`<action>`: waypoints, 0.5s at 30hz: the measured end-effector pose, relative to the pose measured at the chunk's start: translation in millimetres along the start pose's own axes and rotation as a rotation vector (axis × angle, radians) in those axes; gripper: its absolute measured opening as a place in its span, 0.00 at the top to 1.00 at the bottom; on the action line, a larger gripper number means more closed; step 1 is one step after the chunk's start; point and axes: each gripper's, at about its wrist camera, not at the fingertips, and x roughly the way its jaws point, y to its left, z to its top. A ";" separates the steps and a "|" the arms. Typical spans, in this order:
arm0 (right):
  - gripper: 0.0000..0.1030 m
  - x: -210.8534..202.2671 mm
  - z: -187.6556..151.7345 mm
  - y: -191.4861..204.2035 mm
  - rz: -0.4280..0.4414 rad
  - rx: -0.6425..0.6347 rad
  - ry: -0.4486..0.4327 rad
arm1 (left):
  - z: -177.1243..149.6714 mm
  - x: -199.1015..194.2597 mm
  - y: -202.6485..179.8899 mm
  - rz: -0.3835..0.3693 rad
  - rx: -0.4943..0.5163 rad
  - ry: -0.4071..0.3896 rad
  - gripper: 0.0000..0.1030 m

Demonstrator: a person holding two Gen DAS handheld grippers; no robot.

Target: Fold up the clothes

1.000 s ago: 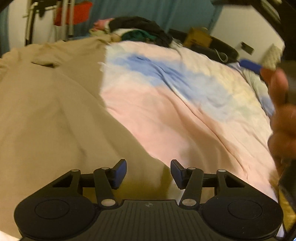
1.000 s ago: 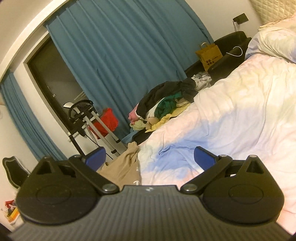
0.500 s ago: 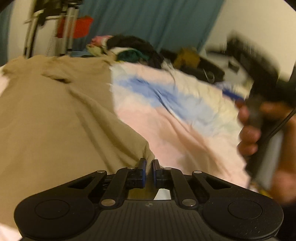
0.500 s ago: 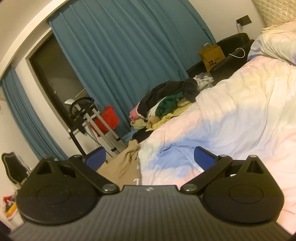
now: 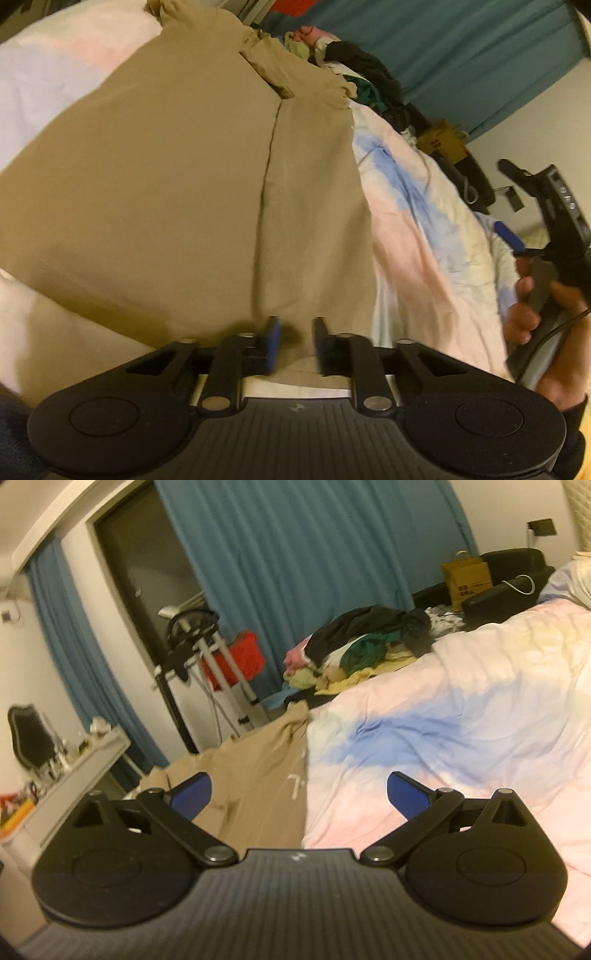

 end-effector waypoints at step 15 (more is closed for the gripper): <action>0.00 20.8 -24.2 33.1 0.006 -0.088 0.085 | 1.7 61.7 -25.7 0.193 0.246 0.033 0.38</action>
